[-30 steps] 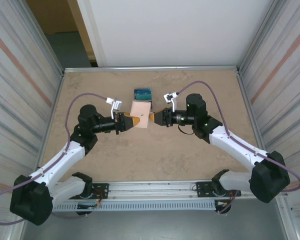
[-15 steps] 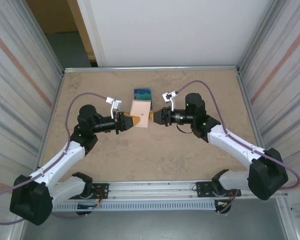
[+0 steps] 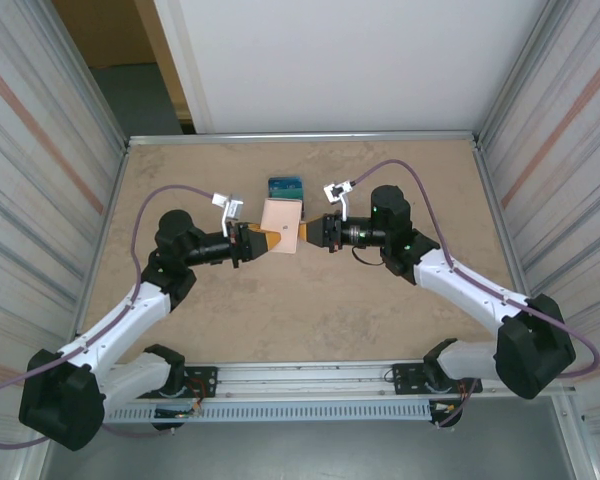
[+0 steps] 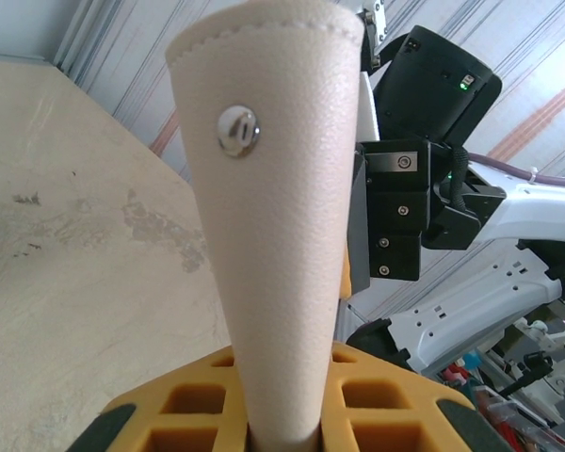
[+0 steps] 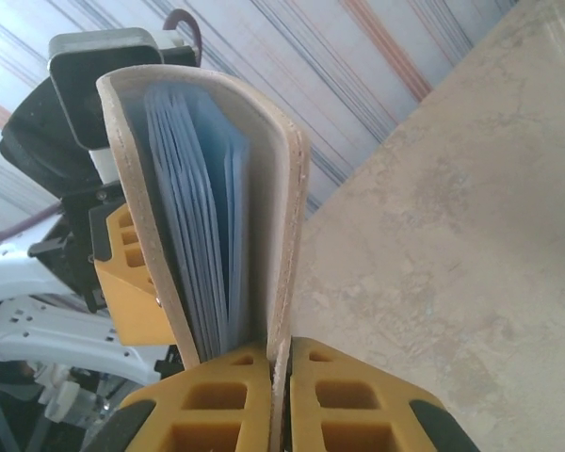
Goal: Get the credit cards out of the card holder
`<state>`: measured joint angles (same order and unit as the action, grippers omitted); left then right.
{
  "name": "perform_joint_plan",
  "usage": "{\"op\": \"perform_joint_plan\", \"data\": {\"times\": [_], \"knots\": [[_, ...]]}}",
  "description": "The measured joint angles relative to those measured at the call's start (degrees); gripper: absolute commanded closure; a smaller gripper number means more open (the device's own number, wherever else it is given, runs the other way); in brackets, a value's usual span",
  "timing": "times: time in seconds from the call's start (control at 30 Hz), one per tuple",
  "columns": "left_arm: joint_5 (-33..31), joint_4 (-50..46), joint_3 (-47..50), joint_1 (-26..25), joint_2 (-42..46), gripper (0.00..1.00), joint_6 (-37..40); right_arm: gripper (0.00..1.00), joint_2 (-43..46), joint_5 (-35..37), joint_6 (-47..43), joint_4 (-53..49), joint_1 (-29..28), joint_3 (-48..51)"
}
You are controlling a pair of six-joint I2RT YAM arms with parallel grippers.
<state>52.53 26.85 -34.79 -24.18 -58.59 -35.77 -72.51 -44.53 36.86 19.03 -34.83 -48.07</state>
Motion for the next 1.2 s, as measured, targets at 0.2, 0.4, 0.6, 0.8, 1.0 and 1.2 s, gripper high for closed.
{"op": "perform_joint_plan", "data": {"times": [0.2, 0.4, 0.6, 0.8, 1.0, 1.2], "knots": [[-2.32, -5.55, -0.76, -0.57, 0.0, 0.34, 2.93, 1.0, 2.67, 5.44, -2.03, -7.78, -0.72, -0.07], [-5.05, -10.23, -1.92, -1.38, -0.92, 0.14, 6.38, 1.0, 4.33, 13.46, -4.7, -18.64, -1.66, -2.05], [-8.09, -12.48, -3.76, -5.4, -5.18, 0.03, 9.42, 1.0, 4.42, 22.12, -7.02, -27.63, -4.87, -6.03], [-11.89, -13.9, -6.86, -9.27, -10.05, 0.11, 12.07, 1.0, 4.42, 28.02, -8.46, -32.83, -6.97, -8.94], [-15.3, -14.32, -7.69, -10.34, -11.45, 0.11, 12.66, 1.0, 4.39, 32.22, -9.05, -35.67, -7.39, -9.49], [-19.5, -15.1, -7.69, -10.45, -11.43, 0.23, 12.68, 1.0, 4.39, 34.6, -9.07, -36.85, -7.69, -9.57]]}}
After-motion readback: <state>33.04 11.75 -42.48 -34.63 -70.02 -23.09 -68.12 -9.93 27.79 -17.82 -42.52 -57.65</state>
